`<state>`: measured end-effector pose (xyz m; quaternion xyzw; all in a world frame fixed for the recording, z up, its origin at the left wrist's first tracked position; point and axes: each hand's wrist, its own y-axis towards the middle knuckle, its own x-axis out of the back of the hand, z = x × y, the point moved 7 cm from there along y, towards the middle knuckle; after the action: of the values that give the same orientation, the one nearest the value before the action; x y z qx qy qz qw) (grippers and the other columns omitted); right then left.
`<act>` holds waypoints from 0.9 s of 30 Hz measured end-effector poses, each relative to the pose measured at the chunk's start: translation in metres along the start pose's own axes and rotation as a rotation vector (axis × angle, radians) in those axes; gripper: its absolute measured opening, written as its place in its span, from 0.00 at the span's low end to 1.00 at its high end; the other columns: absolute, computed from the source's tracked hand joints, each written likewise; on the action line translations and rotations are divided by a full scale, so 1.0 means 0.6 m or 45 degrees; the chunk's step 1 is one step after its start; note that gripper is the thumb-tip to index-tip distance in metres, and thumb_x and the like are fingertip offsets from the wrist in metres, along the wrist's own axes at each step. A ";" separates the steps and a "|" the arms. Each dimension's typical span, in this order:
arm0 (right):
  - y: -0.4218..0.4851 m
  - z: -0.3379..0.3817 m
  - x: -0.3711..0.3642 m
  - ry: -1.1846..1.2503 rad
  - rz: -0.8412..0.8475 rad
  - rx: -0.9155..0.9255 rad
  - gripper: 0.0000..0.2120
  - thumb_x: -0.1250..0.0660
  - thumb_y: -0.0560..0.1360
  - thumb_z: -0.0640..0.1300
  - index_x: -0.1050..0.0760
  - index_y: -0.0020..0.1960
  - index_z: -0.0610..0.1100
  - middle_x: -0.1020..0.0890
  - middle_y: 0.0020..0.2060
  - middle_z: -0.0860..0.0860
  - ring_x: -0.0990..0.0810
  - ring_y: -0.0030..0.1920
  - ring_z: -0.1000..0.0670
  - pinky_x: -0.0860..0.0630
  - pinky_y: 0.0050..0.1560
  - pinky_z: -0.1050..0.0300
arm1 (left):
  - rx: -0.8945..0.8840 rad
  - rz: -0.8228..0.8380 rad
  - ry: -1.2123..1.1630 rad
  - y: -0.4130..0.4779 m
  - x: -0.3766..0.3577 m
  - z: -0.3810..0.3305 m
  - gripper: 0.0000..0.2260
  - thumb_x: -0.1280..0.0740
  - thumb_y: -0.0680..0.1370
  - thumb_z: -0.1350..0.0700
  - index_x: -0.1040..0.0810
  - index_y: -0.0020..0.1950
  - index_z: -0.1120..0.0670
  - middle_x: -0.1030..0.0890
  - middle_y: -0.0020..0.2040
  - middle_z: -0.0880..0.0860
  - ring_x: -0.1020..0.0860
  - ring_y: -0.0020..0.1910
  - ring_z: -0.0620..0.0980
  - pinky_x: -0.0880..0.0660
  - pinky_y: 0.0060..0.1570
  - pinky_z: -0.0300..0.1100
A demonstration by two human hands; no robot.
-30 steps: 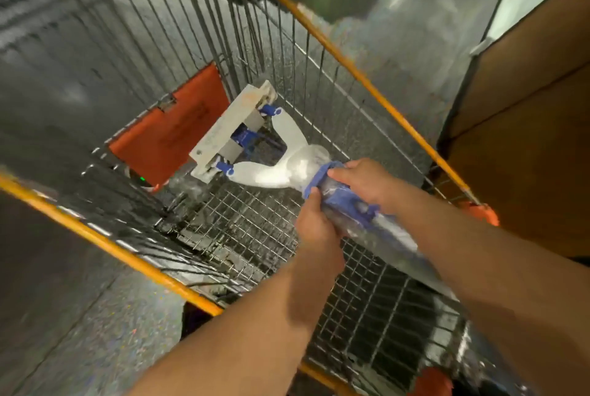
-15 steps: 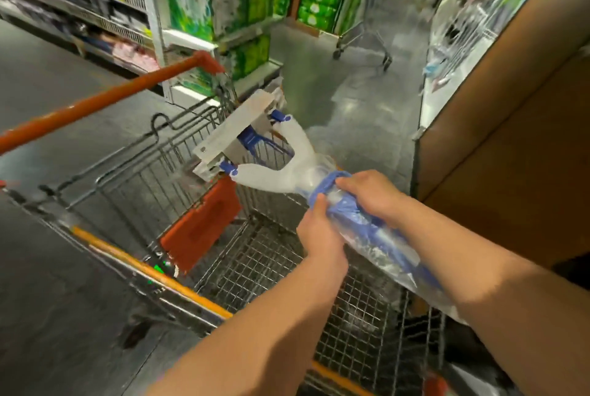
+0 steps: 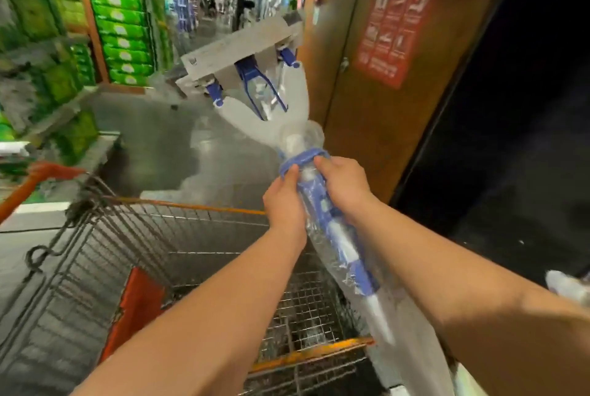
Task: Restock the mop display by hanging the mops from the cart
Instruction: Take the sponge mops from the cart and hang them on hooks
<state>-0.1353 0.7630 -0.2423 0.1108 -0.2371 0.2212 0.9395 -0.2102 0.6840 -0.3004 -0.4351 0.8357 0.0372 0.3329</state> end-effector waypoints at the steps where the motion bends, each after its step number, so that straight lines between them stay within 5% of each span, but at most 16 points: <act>1: -0.013 -0.001 0.029 0.022 -0.077 -0.019 0.17 0.39 0.78 0.52 0.19 0.44 0.40 0.16 0.43 0.42 0.18 0.48 0.41 0.23 0.54 0.40 | 0.013 0.058 0.022 -0.012 -0.021 0.002 0.06 0.34 0.79 0.57 0.20 0.45 0.58 0.17 0.43 0.58 0.19 0.41 0.54 0.23 0.45 0.48; 6: -0.099 0.000 0.182 0.127 -0.468 -0.091 0.15 0.41 0.80 0.52 0.22 0.39 0.48 0.17 0.39 0.48 0.18 0.44 0.47 0.22 0.52 0.48 | 0.007 0.330 0.183 -0.097 -0.136 0.011 0.05 0.33 0.78 0.54 0.24 0.48 0.56 0.18 0.45 0.57 0.19 0.43 0.55 0.21 0.45 0.49; 13: -0.292 -0.007 0.417 0.035 -1.000 -0.116 0.17 0.42 0.80 0.51 0.21 0.43 0.43 0.19 0.38 0.50 0.21 0.41 0.49 0.26 0.44 0.53 | 0.035 0.774 0.317 -0.328 -0.290 0.056 0.04 0.35 0.80 0.53 0.26 0.47 0.52 0.20 0.44 0.53 0.19 0.43 0.50 0.22 0.46 0.46; 23: -0.709 0.034 0.679 -0.166 -1.617 -0.090 0.18 0.41 0.81 0.49 0.23 0.41 0.37 0.22 0.36 0.45 0.27 0.38 0.47 0.35 0.39 0.52 | 0.002 1.290 0.224 -0.769 -0.396 0.079 0.06 0.32 0.77 0.55 0.25 0.42 0.53 0.22 0.39 0.51 0.23 0.41 0.49 0.25 0.49 0.47; 27: -0.880 0.068 0.744 -0.208 -1.835 -0.046 0.19 0.40 0.80 0.48 0.21 0.44 0.34 0.20 0.38 0.41 0.25 0.39 0.46 0.29 0.44 0.48 | 0.038 1.477 0.104 -0.948 -0.403 0.069 0.08 0.32 0.77 0.57 0.27 0.39 0.52 0.23 0.37 0.51 0.25 0.37 0.47 0.27 0.42 0.42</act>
<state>0.4481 0.4488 -0.0408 0.2400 -0.1784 -0.4657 0.8329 0.3357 0.5166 -0.0608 0.0975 0.9501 0.1848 0.2316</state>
